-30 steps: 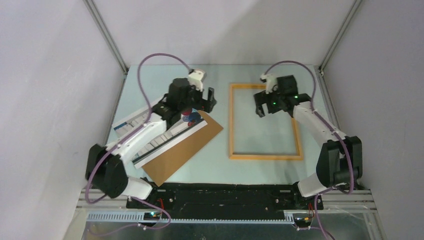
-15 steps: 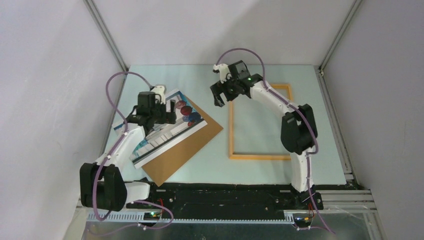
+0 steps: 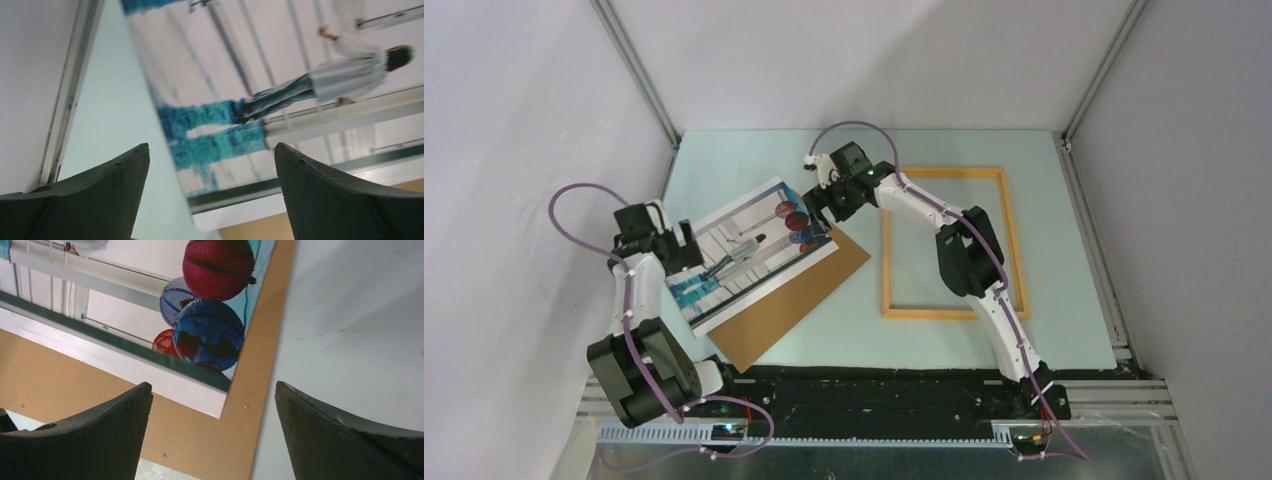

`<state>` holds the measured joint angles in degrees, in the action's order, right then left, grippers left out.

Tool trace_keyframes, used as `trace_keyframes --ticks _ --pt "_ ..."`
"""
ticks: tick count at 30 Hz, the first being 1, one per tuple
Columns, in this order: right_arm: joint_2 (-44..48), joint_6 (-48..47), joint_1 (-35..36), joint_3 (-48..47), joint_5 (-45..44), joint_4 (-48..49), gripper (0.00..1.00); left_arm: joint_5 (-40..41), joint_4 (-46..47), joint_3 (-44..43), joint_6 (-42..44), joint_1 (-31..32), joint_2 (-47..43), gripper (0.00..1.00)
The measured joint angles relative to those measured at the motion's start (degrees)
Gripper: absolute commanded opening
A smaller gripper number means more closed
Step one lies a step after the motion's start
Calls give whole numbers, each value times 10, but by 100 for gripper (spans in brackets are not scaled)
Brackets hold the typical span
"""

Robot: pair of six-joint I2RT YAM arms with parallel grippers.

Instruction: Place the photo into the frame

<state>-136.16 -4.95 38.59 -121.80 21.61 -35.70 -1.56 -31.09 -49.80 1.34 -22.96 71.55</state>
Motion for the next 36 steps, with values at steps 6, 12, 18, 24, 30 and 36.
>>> trace_keyframes --ticks 6,12,18,24,30,36 --pt "-38 17 17 -40 13 1 94 -12 -27 12 29 -76 14 99" --pt "-54 24 36 -66 14 5 92 -37 -34 1 37 -118 90 99" --pt "-71 24 53 -79 14 6 91 -57 -38 -45 31 -145 177 98" --pt "-86 28 56 -79 15 2 90 -72 -36 -87 21 -147 230 96" --pt "-90 31 56 -79 18 0 89 -84 -22 -106 12 -147 259 94" --pt "-91 31 61 -78 22 0 87 -94 17 -97 10 -146 263 93"
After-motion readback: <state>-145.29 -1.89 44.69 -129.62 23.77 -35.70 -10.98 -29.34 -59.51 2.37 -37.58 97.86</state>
